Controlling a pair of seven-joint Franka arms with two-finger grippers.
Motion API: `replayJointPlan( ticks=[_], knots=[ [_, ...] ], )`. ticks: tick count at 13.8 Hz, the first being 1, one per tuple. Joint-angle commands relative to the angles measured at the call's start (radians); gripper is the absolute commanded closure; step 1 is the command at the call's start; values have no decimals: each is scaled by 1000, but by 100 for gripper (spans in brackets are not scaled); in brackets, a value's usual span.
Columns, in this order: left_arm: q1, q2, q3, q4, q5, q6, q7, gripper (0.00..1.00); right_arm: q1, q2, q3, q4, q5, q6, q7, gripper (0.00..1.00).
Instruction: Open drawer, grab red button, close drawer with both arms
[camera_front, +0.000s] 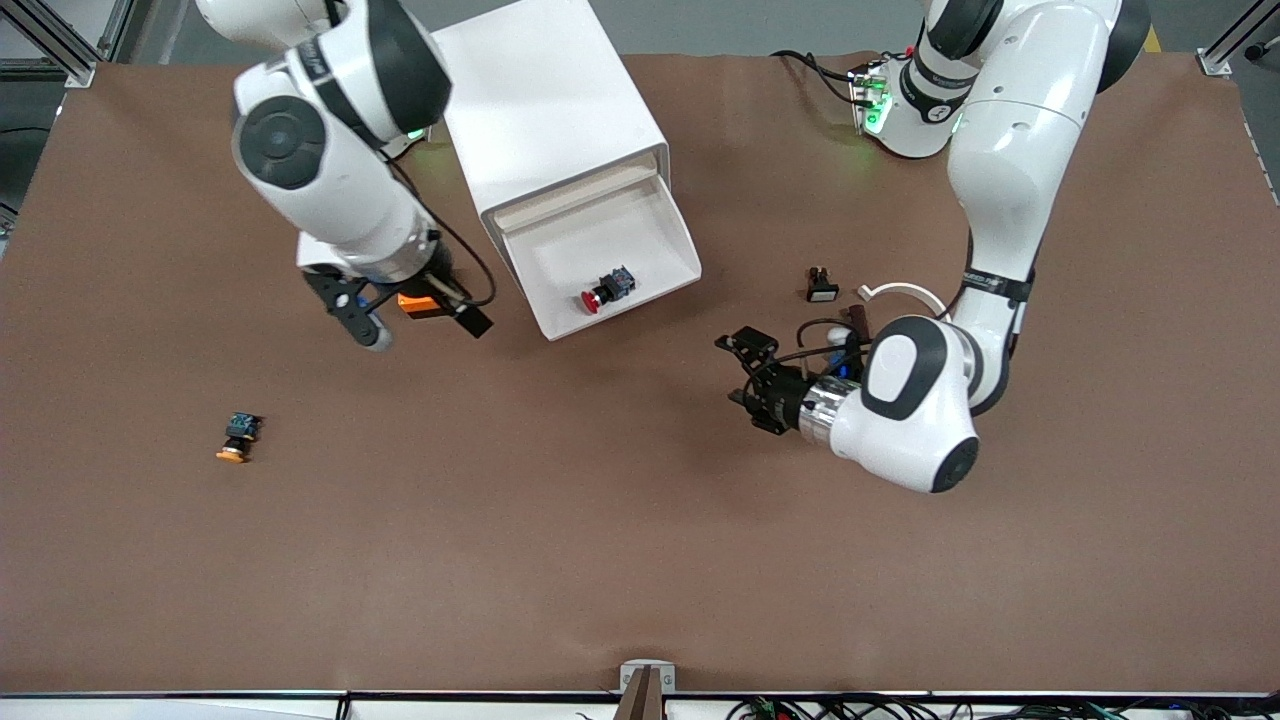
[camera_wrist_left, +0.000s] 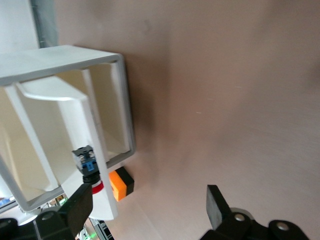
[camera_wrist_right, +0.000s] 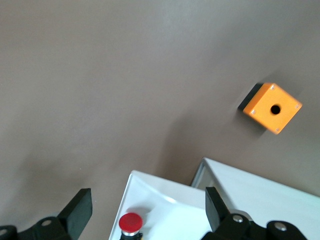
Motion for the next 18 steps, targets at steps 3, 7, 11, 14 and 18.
replayJointPlan(
  ticks=[3,7,11,14,18],
  knots=[
    [-19,-86,56,24,145,-10,297,0,140,96,-13,0,-93,120,255,0],
    [-28,-127,47,24,274,-5,521,0,211,171,-14,5,-136,176,396,0],
    [-81,-130,47,21,388,3,894,0,245,191,-13,8,-145,174,473,0],
    [-144,-128,46,10,472,61,974,0,286,203,-13,8,-145,174,513,0],
    [-238,-117,36,-14,574,139,1040,0,303,222,-13,9,-145,180,515,12]
  ],
)
